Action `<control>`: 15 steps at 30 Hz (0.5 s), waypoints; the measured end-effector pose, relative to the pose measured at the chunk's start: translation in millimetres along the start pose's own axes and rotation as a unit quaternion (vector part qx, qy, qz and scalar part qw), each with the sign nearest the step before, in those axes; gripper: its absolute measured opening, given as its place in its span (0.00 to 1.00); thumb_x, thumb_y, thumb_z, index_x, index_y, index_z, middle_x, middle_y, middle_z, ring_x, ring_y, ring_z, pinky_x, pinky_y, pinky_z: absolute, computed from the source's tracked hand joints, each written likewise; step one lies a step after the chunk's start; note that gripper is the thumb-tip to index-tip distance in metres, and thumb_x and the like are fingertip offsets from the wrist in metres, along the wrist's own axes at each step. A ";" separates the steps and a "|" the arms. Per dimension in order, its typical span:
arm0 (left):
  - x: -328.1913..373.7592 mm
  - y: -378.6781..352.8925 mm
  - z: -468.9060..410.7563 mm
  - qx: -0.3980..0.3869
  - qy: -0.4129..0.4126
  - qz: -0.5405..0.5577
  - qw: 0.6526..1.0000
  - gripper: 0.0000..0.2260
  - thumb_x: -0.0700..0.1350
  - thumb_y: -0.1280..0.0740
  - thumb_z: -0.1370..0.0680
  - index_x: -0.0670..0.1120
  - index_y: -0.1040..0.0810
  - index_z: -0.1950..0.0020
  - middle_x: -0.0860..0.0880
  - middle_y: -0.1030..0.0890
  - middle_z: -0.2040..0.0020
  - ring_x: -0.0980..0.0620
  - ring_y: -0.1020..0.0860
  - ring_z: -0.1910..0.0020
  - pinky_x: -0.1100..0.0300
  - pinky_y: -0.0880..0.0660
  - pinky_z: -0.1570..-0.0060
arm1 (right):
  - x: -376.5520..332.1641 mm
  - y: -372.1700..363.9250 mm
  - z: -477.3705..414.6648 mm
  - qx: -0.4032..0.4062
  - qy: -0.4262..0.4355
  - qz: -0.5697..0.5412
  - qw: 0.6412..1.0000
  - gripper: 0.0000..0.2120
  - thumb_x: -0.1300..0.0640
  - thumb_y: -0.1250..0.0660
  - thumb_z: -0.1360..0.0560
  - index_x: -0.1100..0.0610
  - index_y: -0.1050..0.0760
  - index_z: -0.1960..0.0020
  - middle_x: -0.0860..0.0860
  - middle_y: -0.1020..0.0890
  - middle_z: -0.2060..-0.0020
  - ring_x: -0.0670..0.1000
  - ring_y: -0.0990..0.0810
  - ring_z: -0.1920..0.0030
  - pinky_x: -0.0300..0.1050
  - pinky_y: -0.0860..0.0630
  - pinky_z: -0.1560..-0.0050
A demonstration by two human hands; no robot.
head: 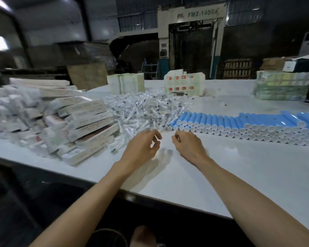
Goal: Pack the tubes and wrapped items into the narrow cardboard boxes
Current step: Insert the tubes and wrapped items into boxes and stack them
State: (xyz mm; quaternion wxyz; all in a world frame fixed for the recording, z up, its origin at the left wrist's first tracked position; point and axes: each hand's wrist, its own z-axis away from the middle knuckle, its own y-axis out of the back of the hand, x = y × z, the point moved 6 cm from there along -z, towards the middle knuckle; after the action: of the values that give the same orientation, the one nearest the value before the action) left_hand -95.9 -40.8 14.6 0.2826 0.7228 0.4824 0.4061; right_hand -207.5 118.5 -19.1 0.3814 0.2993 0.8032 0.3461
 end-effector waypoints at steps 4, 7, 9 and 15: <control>-42.5 40.4 -4.2 0.067 0.068 -0.140 0.985 0.11 0.47 0.32 0.16 0.48 0.21 0.34 0.48 0.17 0.38 0.45 0.23 0.38 0.50 0.24 0.45 | -0.2 -2.0 2.3 -0.003 0.013 -0.017 1.000 0.16 0.49 0.38 0.16 0.52 0.30 0.62 0.47 0.24 0.69 0.52 0.25 0.66 0.47 0.37 0.69; -79.9 72.2 -7.1 0.093 0.133 -0.270 0.949 0.15 0.46 0.33 0.17 0.43 0.23 0.31 0.43 0.20 0.35 0.41 0.26 0.39 0.50 0.29 0.43 | -0.5 0.2 3.3 -0.001 0.017 -0.030 0.999 0.16 0.49 0.38 0.17 0.53 0.29 0.62 0.47 0.23 0.69 0.50 0.25 0.67 0.46 0.35 0.68; -98.2 90.3 -8.7 0.112 0.155 -0.330 0.925 0.16 0.46 0.34 0.17 0.41 0.23 0.32 0.41 0.22 0.35 0.40 0.26 0.39 0.48 0.30 0.42 | -0.3 0.2 3.9 0.000 0.014 -0.039 0.999 0.16 0.49 0.38 0.16 0.53 0.28 0.61 0.47 0.23 0.69 0.49 0.24 0.66 0.45 0.33 0.68; -128.3 137.5 -34.2 0.138 0.155 -0.408 0.889 0.14 0.45 0.37 0.15 0.37 0.22 0.36 0.38 0.21 0.37 0.38 0.25 0.38 0.42 0.29 0.36 | 4.2 0.2 1.8 0.001 -0.002 -0.067 0.998 0.16 0.48 0.37 0.17 0.53 0.27 0.61 0.47 0.22 0.69 0.50 0.23 0.65 0.45 0.33 0.67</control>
State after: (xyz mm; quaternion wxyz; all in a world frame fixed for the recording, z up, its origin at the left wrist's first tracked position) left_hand -87.2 -210.8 101.8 0.2427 0.4217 0.8237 0.2913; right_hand -208.1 122.4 -21.4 0.4054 0.2457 0.8208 0.3187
